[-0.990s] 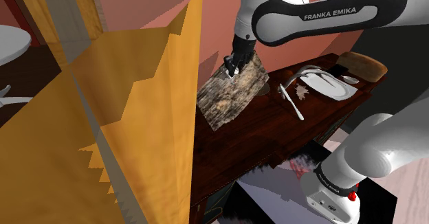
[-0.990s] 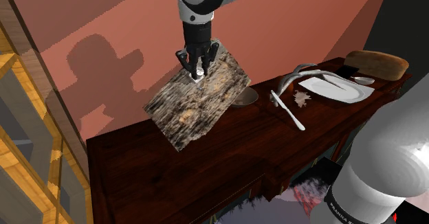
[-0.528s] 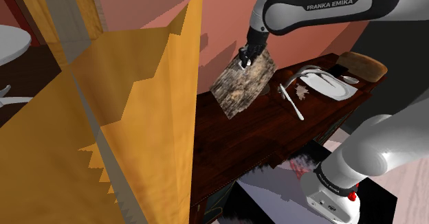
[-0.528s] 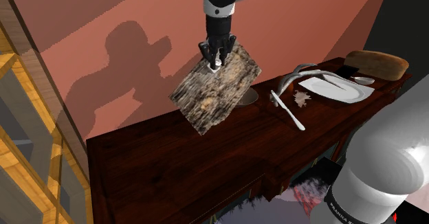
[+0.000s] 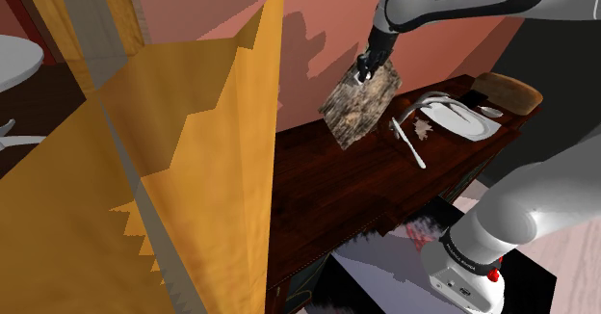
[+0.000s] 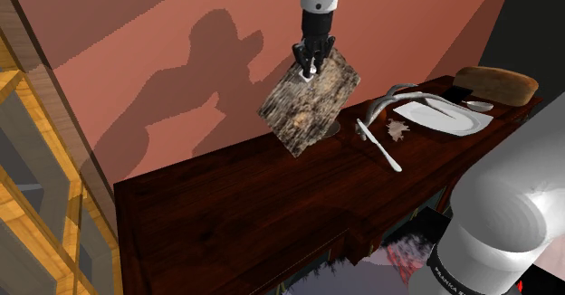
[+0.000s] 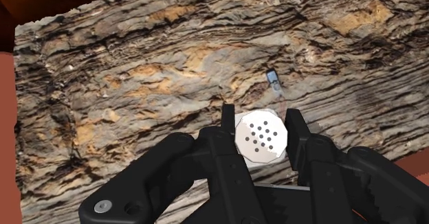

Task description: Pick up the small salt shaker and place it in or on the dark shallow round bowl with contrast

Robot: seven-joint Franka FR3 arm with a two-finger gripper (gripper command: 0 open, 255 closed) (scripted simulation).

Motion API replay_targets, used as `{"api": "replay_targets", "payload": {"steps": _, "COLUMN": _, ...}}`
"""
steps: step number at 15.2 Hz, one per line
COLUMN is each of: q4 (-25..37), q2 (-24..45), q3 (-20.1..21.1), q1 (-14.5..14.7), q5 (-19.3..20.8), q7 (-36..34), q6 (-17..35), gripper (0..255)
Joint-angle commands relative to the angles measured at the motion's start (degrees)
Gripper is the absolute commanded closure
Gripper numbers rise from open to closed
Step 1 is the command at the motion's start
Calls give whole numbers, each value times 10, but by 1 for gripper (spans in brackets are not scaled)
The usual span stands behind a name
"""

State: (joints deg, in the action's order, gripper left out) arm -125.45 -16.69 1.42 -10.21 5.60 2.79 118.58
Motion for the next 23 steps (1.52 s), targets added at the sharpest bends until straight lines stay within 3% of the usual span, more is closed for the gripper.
{"api": "replay_targets", "payload": {"steps": 1, "q4": 15, "q2": 13, "q3": -18, "q1": -10, "q5": 1, "q7": 28, "q6": 1, "gripper": 255}}
{"api": "replay_targets", "payload": {"steps": 23, "q4": -90, "q2": 70, "q3": -30, "q1": -18, "q5": 11, "q7": 28, "q6": 163, "gripper": 255}}
